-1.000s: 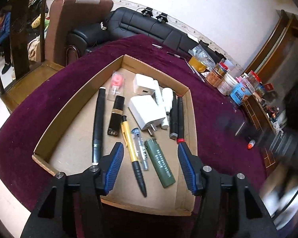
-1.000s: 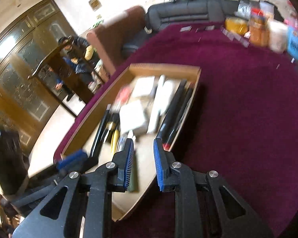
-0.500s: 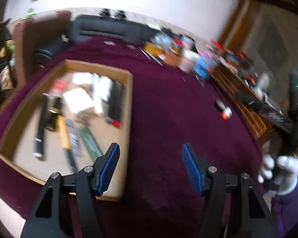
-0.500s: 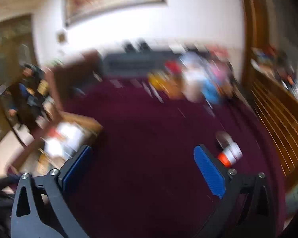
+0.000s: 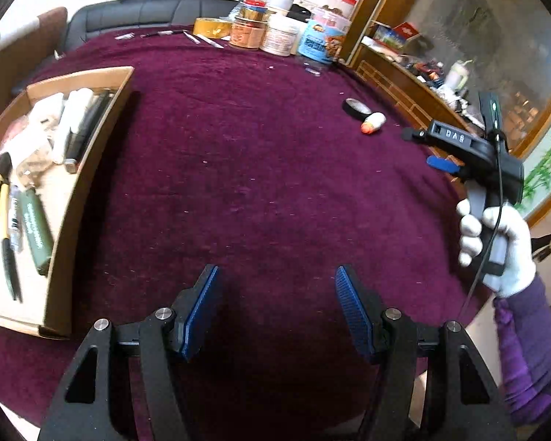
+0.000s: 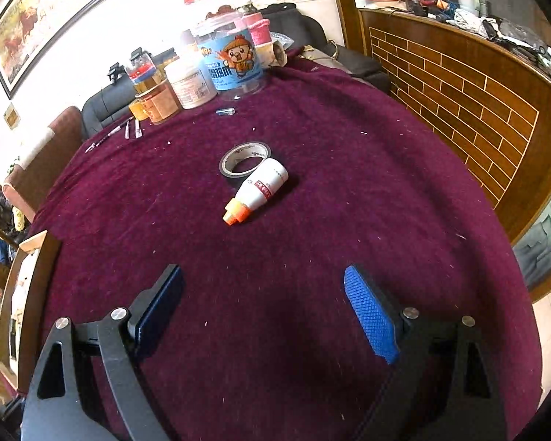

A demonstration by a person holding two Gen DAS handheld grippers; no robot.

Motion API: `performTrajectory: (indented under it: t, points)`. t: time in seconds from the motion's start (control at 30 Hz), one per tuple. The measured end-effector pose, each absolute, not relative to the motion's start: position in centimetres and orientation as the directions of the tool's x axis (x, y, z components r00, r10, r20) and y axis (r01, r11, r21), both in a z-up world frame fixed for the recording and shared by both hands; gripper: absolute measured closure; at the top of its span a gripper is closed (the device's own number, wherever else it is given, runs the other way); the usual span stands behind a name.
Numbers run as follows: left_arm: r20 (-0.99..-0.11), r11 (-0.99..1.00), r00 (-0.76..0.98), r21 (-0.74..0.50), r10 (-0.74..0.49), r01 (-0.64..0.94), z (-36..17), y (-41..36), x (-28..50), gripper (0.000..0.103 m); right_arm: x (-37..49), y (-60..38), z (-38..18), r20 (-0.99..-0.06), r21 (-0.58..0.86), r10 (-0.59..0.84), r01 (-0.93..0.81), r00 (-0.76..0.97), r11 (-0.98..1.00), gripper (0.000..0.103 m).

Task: Organize rigid objects
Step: 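Withdraw both open tools from the box back over the table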

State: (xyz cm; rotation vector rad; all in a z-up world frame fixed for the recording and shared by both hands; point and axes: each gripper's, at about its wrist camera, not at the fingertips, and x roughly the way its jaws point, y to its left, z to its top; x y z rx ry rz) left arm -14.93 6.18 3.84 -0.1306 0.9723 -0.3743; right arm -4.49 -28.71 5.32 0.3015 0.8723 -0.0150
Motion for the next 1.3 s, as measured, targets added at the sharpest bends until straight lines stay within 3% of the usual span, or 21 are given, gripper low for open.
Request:
performTrajectory:
  t: [0.17,0.33,1.3]
  points:
    - [-0.797,0.970,0.557,-0.145,-0.231,0.195,3.6,6.1,-14.8,0.044,-3.9,-27.8,4.3,-0.753,0.272,0.150,0.094,0.641,0.958,0.014]
    - [-0.810,0.984,0.564,-0.092,-0.164,0.153,3.1,6.4,-13.8,0.044,-3.9,-27.5,3.0,-0.756,0.308,0.180,0.099,0.630,0.946,0.014]
    - [-0.840,0.996,0.536,-0.053,-0.086,0.078,1.6,7.6,-12.6,0.044,-4.7,-28.2,2.6,-0.725,0.354,0.210,0.094,0.656,0.931,0.013]
